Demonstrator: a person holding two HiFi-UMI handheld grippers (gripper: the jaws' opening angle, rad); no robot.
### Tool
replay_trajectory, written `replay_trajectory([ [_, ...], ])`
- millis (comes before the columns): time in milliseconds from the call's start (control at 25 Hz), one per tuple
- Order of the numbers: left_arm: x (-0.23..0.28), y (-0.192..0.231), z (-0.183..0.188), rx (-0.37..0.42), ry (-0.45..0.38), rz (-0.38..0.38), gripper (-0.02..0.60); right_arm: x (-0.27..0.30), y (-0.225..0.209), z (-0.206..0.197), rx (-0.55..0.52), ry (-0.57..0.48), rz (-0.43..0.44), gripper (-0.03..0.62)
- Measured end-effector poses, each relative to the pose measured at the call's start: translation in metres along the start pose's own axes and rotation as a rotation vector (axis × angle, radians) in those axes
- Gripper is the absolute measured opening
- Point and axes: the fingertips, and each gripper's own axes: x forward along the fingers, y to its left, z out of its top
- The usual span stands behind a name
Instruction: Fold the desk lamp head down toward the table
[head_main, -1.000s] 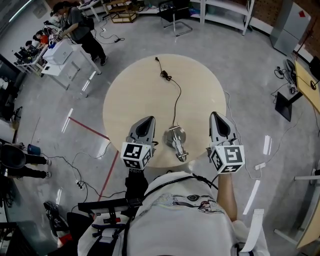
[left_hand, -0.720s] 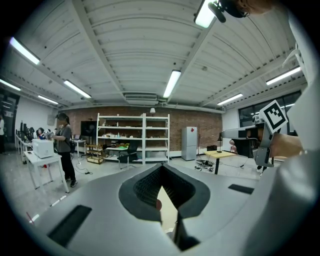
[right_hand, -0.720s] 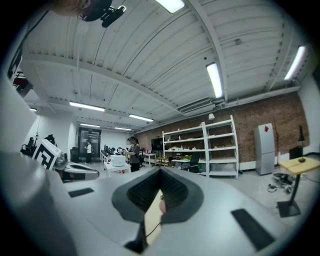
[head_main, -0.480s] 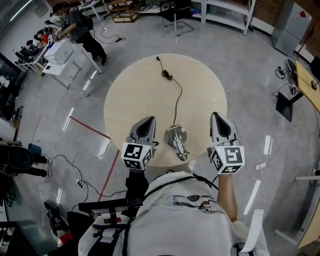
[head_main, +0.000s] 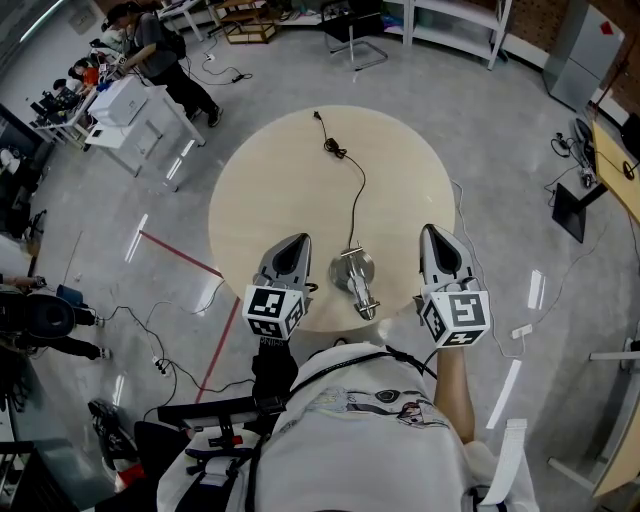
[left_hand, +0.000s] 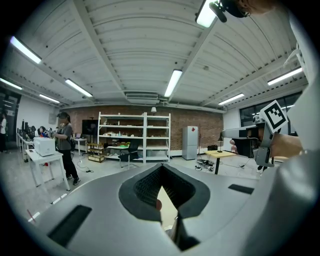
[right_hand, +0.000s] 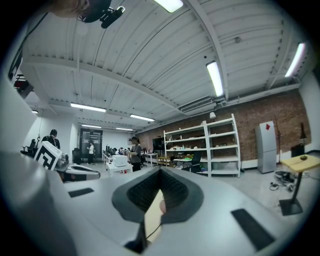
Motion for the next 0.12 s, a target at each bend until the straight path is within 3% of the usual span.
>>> replay_trajectory([
  [120, -0.0003, -0.0007, -0.0015, 0.0, 0.0, 0.002, 0.002, -0.0005, -0.0007, -0.002, 0.003, 0.0, 0.002, 0.003],
])
